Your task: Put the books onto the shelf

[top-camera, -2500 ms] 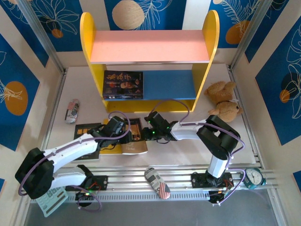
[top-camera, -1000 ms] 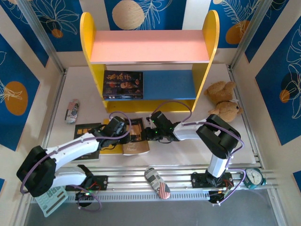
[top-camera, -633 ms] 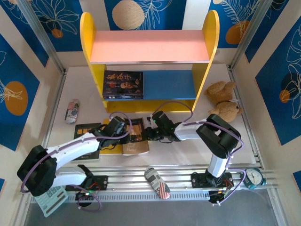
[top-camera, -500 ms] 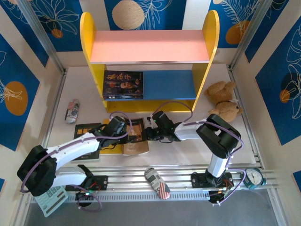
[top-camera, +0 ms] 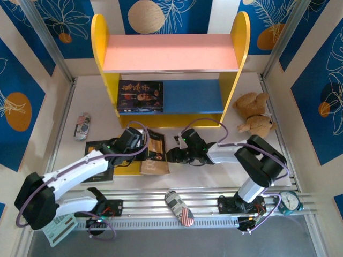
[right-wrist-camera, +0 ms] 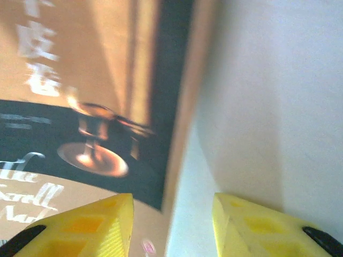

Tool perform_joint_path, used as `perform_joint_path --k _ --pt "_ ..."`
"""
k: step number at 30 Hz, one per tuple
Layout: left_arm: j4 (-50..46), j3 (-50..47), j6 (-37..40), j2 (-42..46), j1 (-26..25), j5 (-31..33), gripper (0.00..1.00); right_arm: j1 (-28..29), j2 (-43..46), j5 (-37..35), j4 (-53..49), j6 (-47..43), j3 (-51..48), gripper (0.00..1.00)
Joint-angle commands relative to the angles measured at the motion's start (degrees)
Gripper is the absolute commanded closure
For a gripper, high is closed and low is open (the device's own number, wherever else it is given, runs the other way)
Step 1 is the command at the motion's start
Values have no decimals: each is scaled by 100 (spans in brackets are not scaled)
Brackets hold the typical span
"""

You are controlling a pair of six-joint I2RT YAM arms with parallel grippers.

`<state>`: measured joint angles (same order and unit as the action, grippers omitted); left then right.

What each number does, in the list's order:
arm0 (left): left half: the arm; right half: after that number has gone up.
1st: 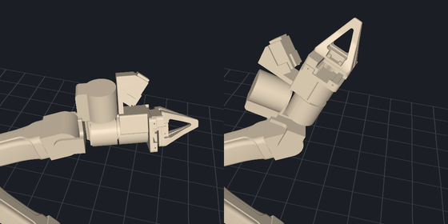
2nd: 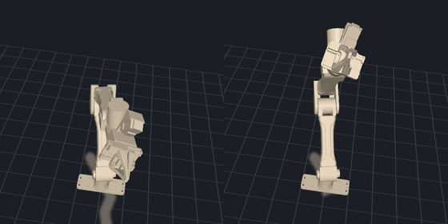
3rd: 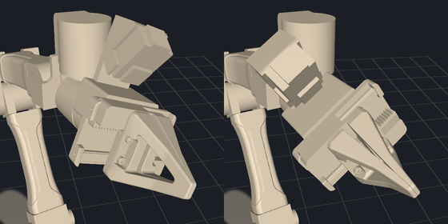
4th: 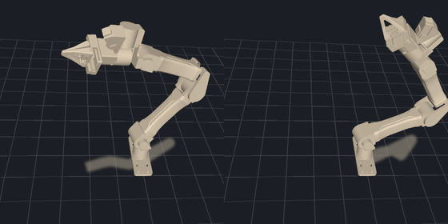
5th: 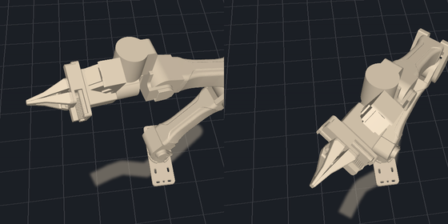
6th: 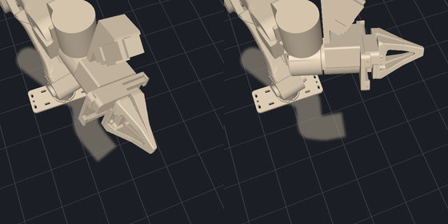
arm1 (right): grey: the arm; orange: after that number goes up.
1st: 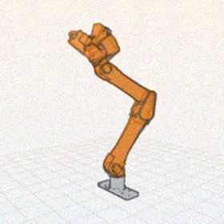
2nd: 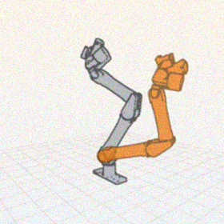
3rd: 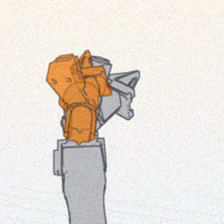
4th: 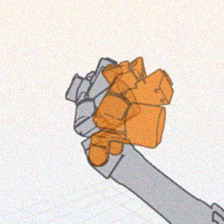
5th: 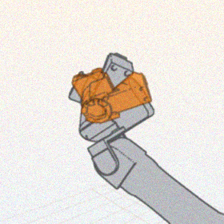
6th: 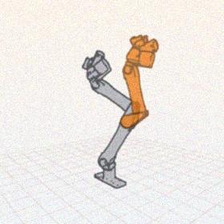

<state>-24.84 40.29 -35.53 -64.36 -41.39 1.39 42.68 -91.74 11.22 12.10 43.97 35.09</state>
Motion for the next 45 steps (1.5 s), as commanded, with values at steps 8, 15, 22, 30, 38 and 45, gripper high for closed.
perform_joint_path --k 8,15,22,30,38,45 --pt "-1441 1850 683 866 -10 -411 100 -526 2284 -192 -2230 -258 274 53" --pt "-1859 4233 647 340 -10 -350 100 -1232 3865 -210 -3699 -488 1447 48" --pt "-1052 5898 639 -267 -18 -251 100 -1565 3691 119 -4084 -567 3158 41" --pt "-130 7520 1163 -1151 -5 320 100 -1663 2988 389 -3186 126 4539 8" --pt "991 7824 1303 -1650 -2 813 100 -1695 2376 379 -2086 947 4830 3" --pt "1906 7634 1207 -1791 -1 915 100 -1631 1927 407 -1123 1560 5014 0"
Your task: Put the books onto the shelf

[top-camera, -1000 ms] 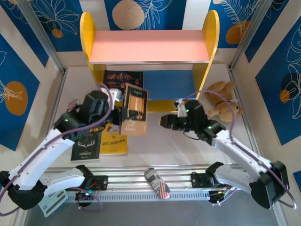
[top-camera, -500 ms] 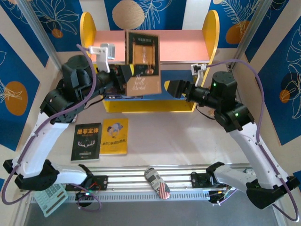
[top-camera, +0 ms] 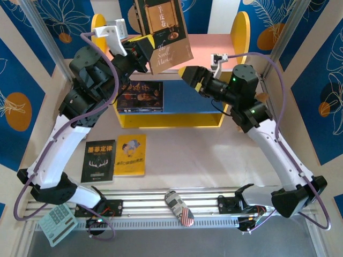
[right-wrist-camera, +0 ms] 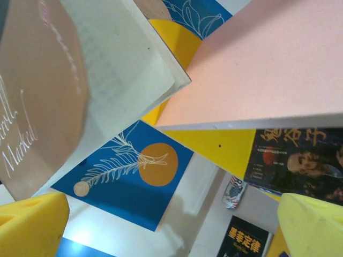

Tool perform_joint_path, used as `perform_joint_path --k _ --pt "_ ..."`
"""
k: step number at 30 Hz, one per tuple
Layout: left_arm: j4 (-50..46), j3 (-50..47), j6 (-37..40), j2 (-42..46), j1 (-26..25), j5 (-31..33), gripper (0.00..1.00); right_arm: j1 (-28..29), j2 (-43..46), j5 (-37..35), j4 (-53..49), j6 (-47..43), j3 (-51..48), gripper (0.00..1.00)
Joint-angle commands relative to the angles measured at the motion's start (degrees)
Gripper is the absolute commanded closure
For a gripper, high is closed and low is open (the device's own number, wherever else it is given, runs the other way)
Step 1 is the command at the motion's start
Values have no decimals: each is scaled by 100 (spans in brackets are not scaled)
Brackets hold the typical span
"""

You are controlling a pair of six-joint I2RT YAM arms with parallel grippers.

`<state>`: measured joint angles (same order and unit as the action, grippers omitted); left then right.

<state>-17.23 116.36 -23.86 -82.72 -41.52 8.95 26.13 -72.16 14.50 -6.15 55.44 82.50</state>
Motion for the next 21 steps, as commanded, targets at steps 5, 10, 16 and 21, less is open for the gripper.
perform_joint_path --k 5,10,16,21 --pt "1448 -104 23 10 12 456 100 144 -256 -11 1113 591 380 1" --pt "1890 -502 45 79 10 942 100 242 -397 -62 1314 676 506 1" --pt "2456 -963 -142 129 12 992 100 416 -760 -198 1520 831 754 1" --pt "2736 -1144 -233 173 11 935 100 548 -1082 -246 1690 976 934 1"
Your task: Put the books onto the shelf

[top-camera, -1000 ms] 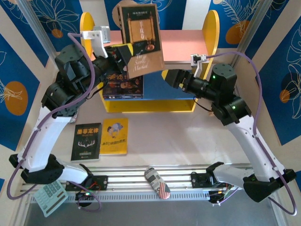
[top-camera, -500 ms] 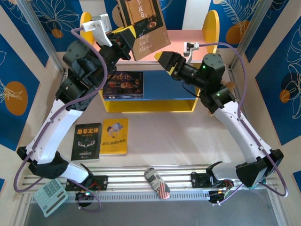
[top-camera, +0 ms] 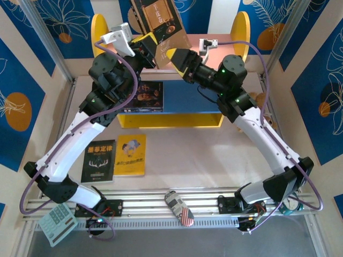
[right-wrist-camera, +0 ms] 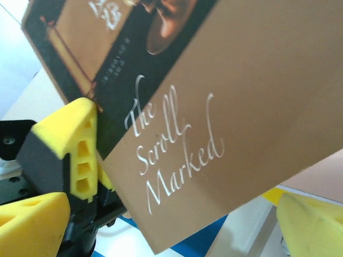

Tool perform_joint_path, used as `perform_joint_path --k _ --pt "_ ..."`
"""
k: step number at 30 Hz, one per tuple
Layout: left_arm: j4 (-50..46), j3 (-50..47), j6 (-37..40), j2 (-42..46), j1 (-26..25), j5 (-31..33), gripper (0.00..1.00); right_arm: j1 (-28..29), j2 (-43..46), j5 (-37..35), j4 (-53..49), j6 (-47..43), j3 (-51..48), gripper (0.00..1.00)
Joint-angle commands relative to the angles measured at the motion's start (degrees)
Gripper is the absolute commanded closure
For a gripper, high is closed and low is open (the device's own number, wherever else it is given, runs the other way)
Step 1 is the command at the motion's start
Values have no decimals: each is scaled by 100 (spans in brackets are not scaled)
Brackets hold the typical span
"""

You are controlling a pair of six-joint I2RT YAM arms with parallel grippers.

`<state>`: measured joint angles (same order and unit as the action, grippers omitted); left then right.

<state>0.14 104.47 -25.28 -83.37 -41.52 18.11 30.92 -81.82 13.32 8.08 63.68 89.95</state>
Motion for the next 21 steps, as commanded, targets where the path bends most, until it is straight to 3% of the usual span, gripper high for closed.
perform_joint_path --k 1,13,21 --pt "1047 1 -107 265 12 23 100 88 -161 -152 320 185 206 1" --pt "1901 -1104 -441 832 11 375 100 318 -500 -639 1067 705 171 0" --pt "2291 -1567 -730 994 12 593 100 518 -721 -903 1453 940 264 8"
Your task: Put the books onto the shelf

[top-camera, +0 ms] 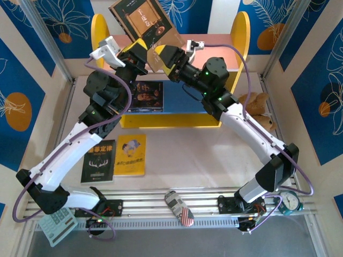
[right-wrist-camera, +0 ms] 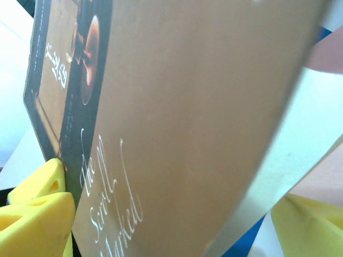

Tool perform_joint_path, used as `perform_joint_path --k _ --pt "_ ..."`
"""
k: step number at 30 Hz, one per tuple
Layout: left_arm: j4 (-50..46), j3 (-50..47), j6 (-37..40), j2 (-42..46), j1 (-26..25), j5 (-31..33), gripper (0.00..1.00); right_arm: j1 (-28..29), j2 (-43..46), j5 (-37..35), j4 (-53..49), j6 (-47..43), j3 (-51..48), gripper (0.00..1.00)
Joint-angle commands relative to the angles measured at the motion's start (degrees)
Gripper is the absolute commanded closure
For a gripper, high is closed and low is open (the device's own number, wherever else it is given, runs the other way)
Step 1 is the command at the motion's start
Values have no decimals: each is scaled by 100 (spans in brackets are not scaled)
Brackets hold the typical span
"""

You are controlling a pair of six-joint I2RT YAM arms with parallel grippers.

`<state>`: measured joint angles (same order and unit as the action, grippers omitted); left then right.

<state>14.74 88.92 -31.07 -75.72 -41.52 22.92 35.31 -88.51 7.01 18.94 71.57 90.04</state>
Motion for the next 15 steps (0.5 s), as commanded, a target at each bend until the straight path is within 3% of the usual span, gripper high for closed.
perform_joint_path --k 1,9,15 --pt "843 -28 -156 241 12 112 100 91 -61 -307 402 157 243 9" --pt "910 -224 -153 338 5 308 100 112 0 -507 488 172 130 25" --pt "816 -240 -143 349 12 329 100 97 -28 -534 489 129 157 50"
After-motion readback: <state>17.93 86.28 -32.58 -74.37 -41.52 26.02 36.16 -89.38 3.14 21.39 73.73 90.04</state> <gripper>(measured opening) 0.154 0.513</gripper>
